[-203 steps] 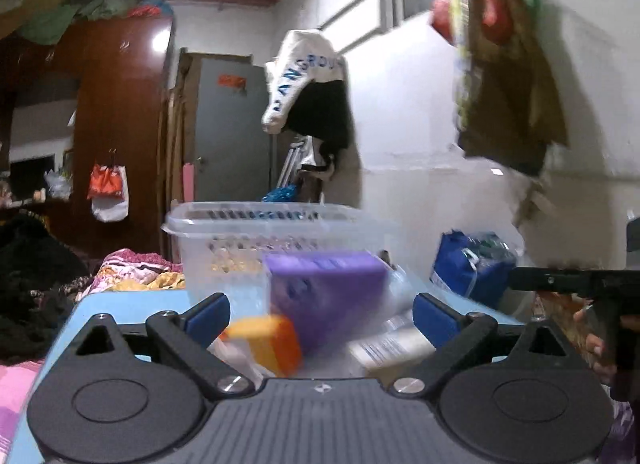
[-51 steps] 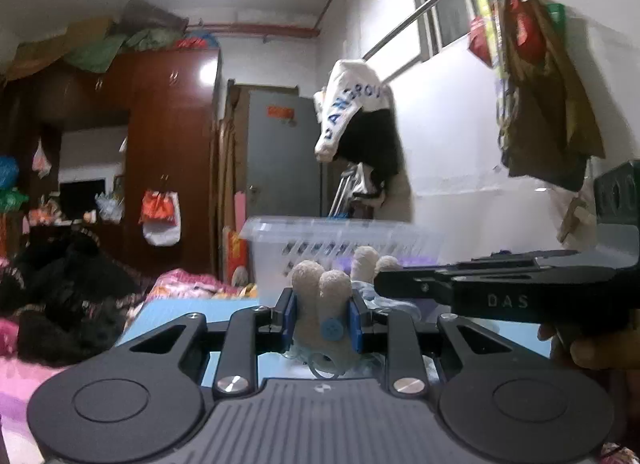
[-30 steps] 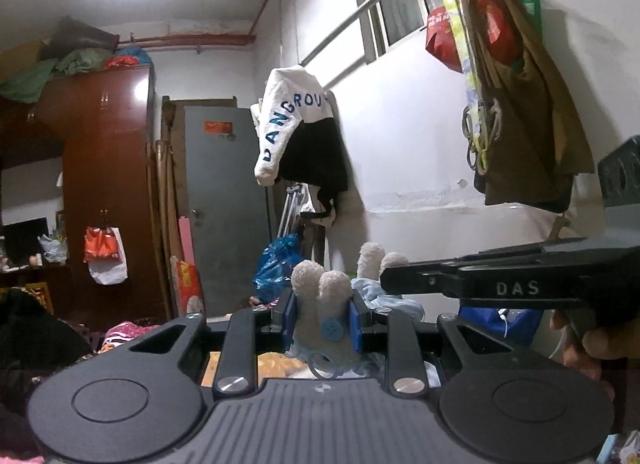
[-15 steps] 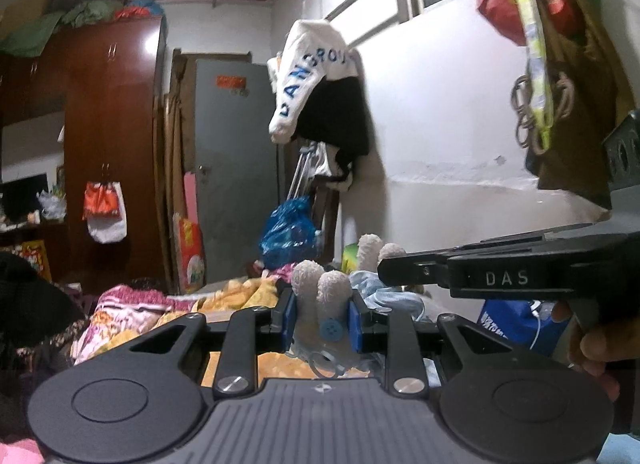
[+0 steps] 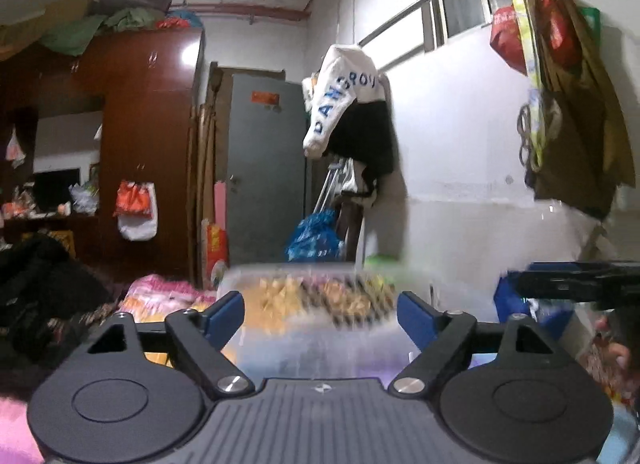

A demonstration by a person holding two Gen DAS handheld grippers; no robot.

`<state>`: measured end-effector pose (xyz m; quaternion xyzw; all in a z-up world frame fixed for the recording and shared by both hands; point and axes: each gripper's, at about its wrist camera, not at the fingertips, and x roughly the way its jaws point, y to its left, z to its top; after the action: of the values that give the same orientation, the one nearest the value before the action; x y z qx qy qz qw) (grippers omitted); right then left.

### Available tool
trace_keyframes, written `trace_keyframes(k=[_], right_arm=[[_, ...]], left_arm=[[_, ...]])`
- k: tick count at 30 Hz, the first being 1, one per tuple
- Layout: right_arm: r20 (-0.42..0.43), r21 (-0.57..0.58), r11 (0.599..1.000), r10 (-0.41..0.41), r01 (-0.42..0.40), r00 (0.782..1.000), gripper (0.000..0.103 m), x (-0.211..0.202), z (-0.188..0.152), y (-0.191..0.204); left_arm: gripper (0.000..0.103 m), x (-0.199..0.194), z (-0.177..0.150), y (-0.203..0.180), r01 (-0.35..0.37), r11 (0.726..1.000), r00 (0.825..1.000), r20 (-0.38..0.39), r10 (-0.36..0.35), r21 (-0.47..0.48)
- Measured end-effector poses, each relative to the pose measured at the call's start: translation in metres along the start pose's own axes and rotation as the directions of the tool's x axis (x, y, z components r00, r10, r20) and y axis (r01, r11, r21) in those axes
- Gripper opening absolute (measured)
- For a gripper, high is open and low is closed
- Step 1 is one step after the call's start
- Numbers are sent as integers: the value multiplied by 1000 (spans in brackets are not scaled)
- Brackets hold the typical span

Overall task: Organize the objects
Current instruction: 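Drop the plush bunny into the white basket by opening both grippers, then grasp the orange bottle with the left gripper while the right grasps the white roll bag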

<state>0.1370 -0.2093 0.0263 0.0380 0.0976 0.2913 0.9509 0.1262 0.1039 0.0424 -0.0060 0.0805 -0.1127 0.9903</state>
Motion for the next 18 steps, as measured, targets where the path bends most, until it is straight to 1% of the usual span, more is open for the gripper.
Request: trace_keyframes(k=[1,2,4,6,8,11,13,15,17,18], right_arm=[[-10,19,1000,9,-9,1000,103,-15,-19,-2],[-21,33,999,7,-6,1000,103,-21,-29,-3],[-42,68,998,-13,16,999,103,-35,-56,-4],[-61,125,992,-2,9,998,103,-41,-78,-8],[-89,138,990,-5,18,996,103,-38,-91,-7],[-183,111,993,-27,48,983,103,-15,-93,0],[-195,104,993,-27,48,980,103,-9,-86,3],[-228,77,995,-42,61,973,103,-1,-80,8],[-273,41,996,-71,85,959,103,8,-79,9],[-312,59,995,-60,82,948,103,13,-79,8]], left_arm=[[86,-10,-11,-1,0,1000,1000,-19,0,-12],[86,-18,-23,-1,8,1000,999,-44,-9,-24],[86,-27,-40,1,20,999,997,-76,-24,-50],[86,-31,-55,0,17,999,994,-105,-22,-50],[86,-22,-60,0,10,999,990,-138,-14,-35],[86,-9,-63,4,8,999,985,-173,-15,-45],[86,2,-66,3,18,999,977,-212,-28,-50],[86,14,-69,1,11,999,967,-254,-23,-48],[86,23,-70,2,3,999,958,-287,-14,-39],[86,25,-71,3,7,999,954,-298,-19,-41]])
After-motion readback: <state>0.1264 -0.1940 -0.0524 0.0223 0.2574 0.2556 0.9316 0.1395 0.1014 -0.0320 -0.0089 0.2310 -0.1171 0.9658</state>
